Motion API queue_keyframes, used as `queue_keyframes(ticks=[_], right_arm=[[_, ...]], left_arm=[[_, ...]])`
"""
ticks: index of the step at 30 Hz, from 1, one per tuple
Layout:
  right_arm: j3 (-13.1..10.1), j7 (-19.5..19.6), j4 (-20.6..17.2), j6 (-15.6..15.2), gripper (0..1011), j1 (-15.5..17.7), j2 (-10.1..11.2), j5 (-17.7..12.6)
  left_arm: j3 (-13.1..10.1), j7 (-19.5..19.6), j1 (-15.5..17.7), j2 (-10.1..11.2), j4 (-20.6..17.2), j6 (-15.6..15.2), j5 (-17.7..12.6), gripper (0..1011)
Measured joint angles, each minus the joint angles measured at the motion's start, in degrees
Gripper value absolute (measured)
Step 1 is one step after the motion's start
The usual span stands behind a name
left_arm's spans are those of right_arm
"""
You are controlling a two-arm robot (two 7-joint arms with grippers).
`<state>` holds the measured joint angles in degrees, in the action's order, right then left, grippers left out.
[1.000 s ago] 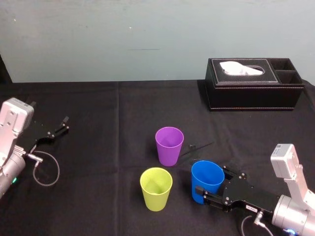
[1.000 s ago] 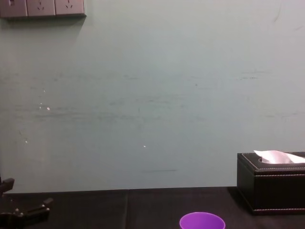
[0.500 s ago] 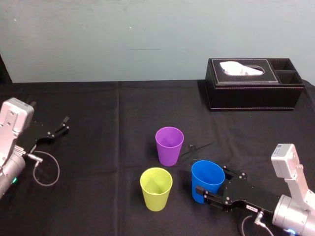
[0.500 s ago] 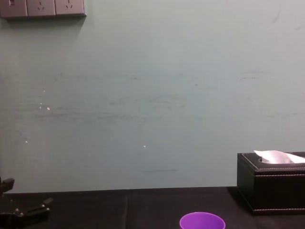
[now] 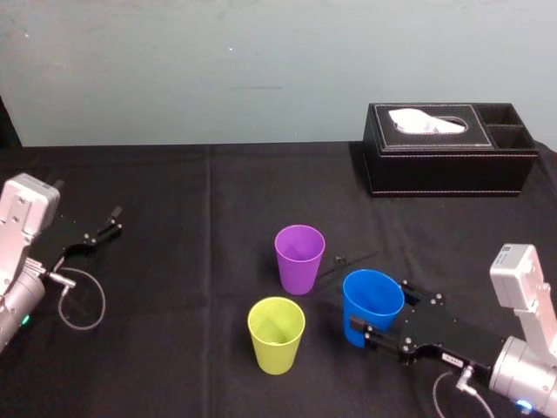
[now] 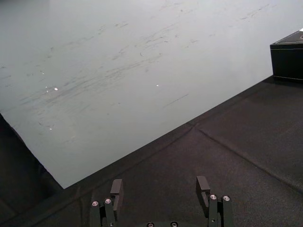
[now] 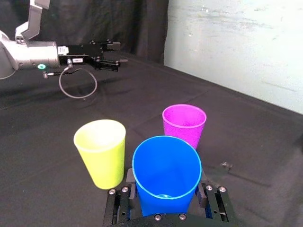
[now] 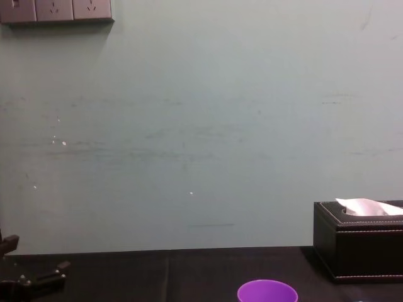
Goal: Stack the three plastic cups sequentially using one hand.
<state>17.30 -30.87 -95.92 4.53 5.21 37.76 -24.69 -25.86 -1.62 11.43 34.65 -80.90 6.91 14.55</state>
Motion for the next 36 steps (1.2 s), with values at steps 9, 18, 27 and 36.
queue_keyframes(ticks=[9, 18, 27, 36], right_arm=[[-1.83, 2.34, -5.34, -4.22, 722, 0.34, 0.76, 0.06], [-1.63, 4.15, -7.69, -8.18, 722, -2.71, -0.62, -0.17], [0.97, 5.47, -7.17, -11.56, 722, -7.59, -3.32, 0.63], [4.23, 6.97, -4.66, -14.15, 722, -12.68, -6.60, 2.88]], left_arm=[[0.00, 0.00, 0.00, 0.00, 0.00, 0.00, 0.00, 1012], [0.00, 0.00, 0.00, 0.00, 0.00, 0.00, 0.00, 1011], [0.00, 0.00, 0.00, 0.00, 0.00, 0.00, 0.00, 1011], [0.00, 0.00, 0.00, 0.00, 0.00, 0.00, 0.00, 1011]])
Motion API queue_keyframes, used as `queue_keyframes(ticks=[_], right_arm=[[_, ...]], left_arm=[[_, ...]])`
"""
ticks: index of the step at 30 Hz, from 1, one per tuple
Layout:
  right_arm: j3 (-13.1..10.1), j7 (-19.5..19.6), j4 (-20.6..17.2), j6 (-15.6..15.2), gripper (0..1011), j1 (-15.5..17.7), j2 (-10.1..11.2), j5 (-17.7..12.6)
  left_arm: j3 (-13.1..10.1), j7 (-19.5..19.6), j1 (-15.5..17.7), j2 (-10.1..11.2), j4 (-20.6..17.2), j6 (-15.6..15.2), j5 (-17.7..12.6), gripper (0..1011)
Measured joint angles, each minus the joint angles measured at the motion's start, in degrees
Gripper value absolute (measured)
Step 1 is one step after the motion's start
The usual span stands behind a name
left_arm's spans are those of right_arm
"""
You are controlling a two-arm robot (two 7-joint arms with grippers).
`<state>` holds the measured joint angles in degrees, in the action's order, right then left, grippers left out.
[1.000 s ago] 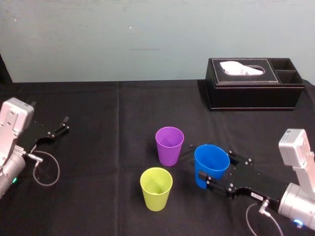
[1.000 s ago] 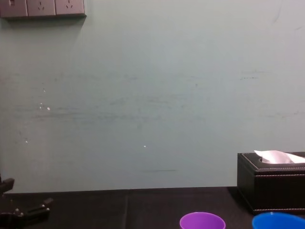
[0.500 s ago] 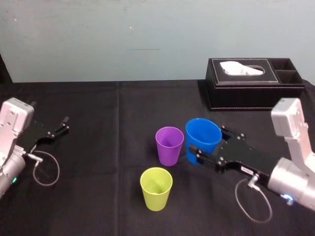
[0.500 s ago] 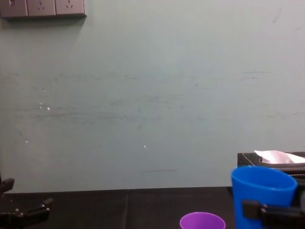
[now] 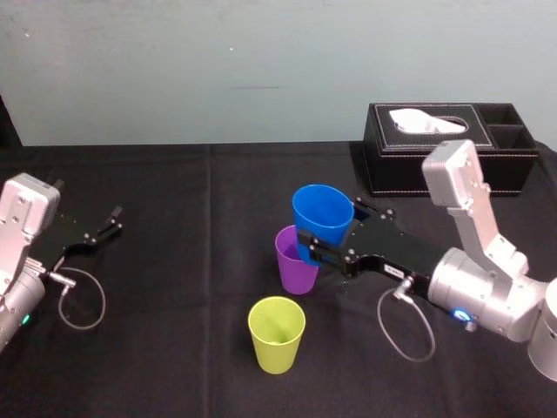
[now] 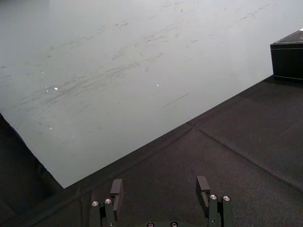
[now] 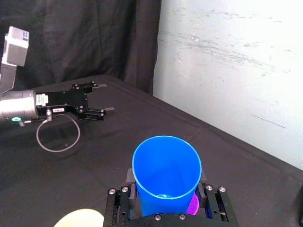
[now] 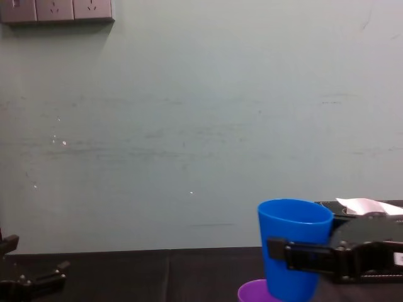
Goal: Stack the three plastic cups sequentially using one hand.
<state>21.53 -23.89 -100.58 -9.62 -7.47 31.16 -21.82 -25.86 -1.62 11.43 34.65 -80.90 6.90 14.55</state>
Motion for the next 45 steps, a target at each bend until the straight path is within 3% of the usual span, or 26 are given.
queue_keyframes(ticks=[17, 45], right_arm=[[2.47, 1.12, 3.60, -1.95, 722, -4.42, -3.32, 3.77], [2.59, -0.06, 7.59, -1.44, 722, -5.93, -5.02, 4.72]], left_arm=[[0.00, 0.00, 0.00, 0.00, 0.00, 0.00, 0.00, 1011], [0.00, 0.00, 0.00, 0.00, 0.00, 0.00, 0.00, 1011]])
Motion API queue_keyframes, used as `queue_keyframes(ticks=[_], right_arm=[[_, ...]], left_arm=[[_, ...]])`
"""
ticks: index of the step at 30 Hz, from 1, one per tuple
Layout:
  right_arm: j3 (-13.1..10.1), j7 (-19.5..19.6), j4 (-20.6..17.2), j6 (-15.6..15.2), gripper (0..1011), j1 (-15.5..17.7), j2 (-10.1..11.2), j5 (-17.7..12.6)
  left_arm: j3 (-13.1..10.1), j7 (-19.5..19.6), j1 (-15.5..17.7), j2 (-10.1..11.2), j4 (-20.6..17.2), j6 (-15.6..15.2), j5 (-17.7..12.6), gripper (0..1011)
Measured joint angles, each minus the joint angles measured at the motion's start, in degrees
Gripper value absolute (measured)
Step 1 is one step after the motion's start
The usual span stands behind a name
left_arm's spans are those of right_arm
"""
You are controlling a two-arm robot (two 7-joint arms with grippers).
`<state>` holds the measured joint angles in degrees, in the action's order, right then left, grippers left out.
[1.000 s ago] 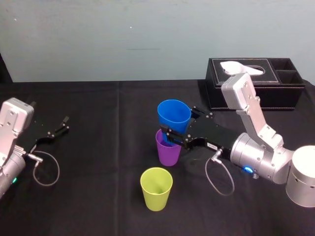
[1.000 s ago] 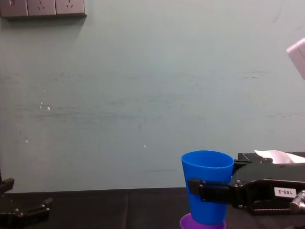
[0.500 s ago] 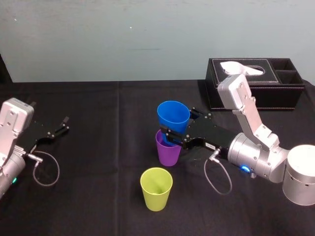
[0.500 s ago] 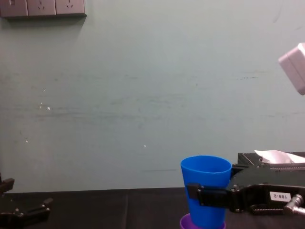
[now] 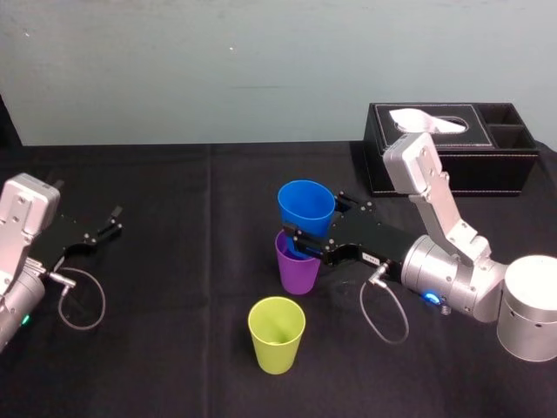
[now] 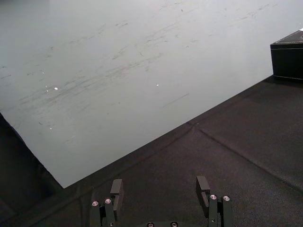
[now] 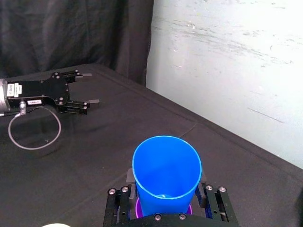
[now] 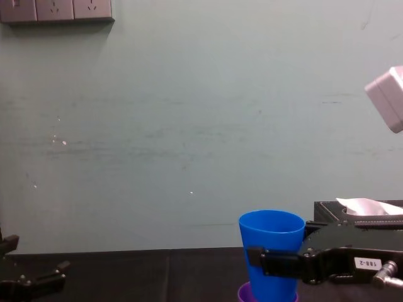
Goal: Stack the three plastic cups sequentially using one hand.
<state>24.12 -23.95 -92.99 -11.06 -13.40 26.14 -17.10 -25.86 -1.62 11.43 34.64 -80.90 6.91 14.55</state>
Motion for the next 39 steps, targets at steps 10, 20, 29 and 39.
queue_keyframes(ticks=[10, 20, 29, 39], right_arm=[[0.25, -0.26, 1.12, 0.31, 722, -0.45, -0.40, 0.22], [0.69, -0.72, 2.23, 0.76, 722, -0.73, -0.67, 0.39], [0.97, -0.93, 3.12, 1.20, 722, -0.57, -0.69, 0.64], [1.01, -1.31, 3.67, 1.53, 722, -0.39, -0.60, 0.60]], left_arm=[[0.00, 0.00, 0.00, 0.00, 0.00, 0.00, 0.00, 1011], [0.00, 0.00, 0.00, 0.00, 0.00, 0.00, 0.00, 1011], [0.00, 0.00, 0.00, 0.00, 0.00, 0.00, 0.00, 1011], [0.00, 0.00, 0.00, 0.00, 0.00, 0.00, 0.00, 1011]])
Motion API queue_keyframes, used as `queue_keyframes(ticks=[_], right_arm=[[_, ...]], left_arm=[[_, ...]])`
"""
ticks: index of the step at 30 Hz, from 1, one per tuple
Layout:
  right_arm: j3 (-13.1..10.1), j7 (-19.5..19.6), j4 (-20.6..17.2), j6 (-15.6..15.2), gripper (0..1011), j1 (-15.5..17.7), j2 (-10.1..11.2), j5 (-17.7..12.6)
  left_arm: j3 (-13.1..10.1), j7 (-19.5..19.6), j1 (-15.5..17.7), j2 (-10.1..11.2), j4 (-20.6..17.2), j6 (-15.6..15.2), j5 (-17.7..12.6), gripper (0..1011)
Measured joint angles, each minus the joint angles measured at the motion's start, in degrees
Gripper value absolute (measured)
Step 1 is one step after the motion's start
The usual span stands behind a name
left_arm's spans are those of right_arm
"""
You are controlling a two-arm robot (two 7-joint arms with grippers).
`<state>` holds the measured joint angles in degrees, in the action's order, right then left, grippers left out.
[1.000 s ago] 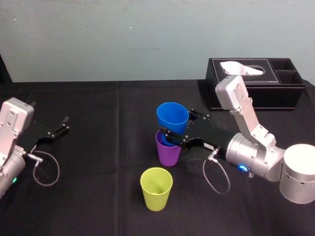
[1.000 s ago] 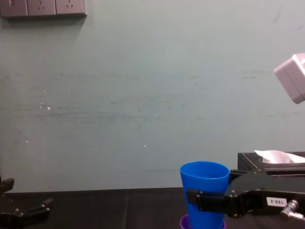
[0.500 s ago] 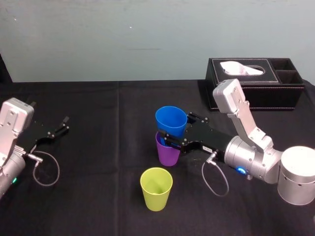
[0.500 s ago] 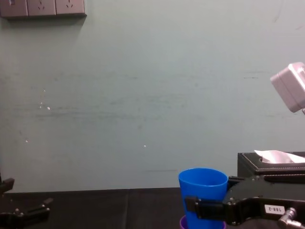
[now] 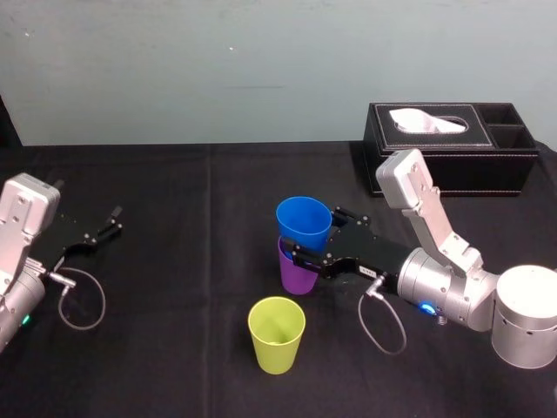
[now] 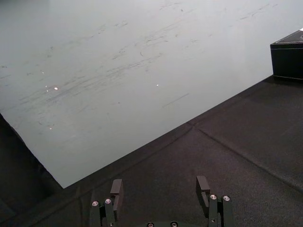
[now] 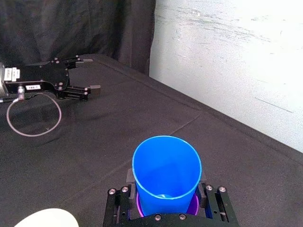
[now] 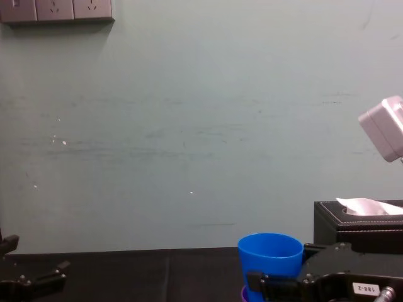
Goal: Stack the three plastic cups sequentially using one hand.
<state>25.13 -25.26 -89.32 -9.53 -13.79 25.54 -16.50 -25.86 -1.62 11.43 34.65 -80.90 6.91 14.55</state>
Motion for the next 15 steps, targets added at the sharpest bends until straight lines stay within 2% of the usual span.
queue_keyframes(ticks=[7, 14, 15], right_arm=[[-0.02, 0.01, -0.10, -0.06, 722, 0.00, 0.00, -0.03], [-0.05, 0.02, -0.16, -0.10, 863, 0.00, 0.01, -0.05], [-0.05, 0.02, -0.18, -0.10, 914, -0.01, 0.01, -0.05]], left_arm=[[0.00, 0.00, 0.00, 0.00, 0.00, 0.00, 0.00, 1012], [0.00, 0.00, 0.00, 0.00, 0.00, 0.00, 0.00, 1011], [0.00, 0.00, 0.00, 0.00, 0.00, 0.00, 0.00, 1011]])
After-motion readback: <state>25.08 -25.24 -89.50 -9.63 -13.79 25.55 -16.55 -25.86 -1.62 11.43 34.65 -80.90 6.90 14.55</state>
